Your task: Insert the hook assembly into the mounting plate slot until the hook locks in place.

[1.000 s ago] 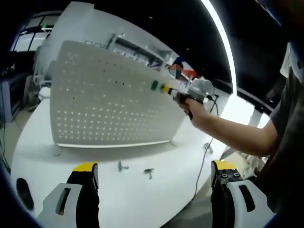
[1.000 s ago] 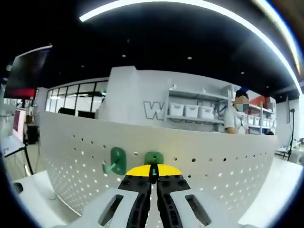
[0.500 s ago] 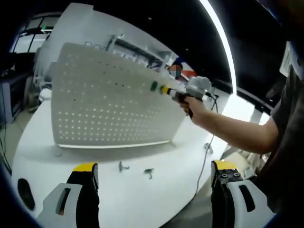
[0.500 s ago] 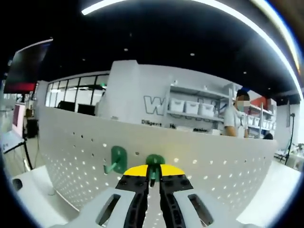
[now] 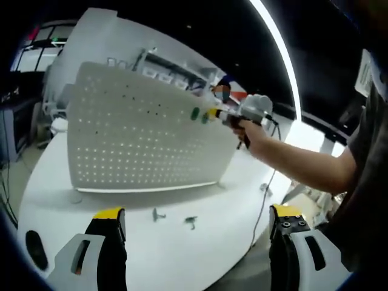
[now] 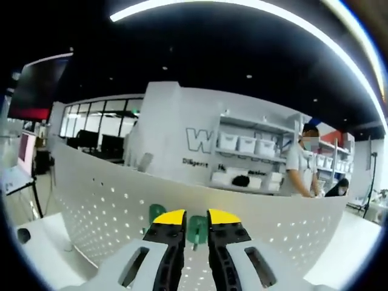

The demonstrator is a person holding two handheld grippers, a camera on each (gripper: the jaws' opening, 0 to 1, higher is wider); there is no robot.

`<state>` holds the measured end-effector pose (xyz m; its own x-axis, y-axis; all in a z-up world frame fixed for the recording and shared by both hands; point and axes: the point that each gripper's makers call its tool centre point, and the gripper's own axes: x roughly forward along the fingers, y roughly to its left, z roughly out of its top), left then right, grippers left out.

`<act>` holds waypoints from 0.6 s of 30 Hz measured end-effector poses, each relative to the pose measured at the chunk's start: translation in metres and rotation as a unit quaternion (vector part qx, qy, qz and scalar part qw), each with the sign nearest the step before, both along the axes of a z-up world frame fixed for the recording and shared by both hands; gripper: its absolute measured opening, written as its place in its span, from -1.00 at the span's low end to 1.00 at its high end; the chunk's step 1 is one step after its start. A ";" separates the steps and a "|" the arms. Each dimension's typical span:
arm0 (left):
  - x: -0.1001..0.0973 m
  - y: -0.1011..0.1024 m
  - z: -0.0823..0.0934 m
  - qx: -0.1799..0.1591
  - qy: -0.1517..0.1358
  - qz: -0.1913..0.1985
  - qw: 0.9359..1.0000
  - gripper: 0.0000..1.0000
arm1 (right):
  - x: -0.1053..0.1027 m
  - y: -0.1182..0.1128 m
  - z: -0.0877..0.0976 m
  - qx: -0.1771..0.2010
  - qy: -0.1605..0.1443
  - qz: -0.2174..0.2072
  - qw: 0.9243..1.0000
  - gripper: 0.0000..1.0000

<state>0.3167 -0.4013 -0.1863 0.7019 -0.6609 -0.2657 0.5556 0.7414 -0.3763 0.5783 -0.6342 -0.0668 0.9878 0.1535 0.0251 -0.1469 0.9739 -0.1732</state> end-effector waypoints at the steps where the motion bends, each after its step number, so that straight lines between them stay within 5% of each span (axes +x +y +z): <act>1: 0.000 0.000 0.000 0.001 -0.001 -0.001 1.000 1.00 | -0.002 -0.001 0.001 0.002 0.000 0.000 1.000 -0.68; 12: -0.008 -0.003 -0.001 0.004 -0.003 -0.010 1.000 1.00 | -0.062 -0.009 -0.006 0.015 0.009 0.011 1.000 -0.44; 18: -0.013 -0.006 -0.003 0.006 0.000 -0.015 1.000 1.00 | -0.092 -0.004 -0.028 -0.005 0.034 0.026 0.999 -0.43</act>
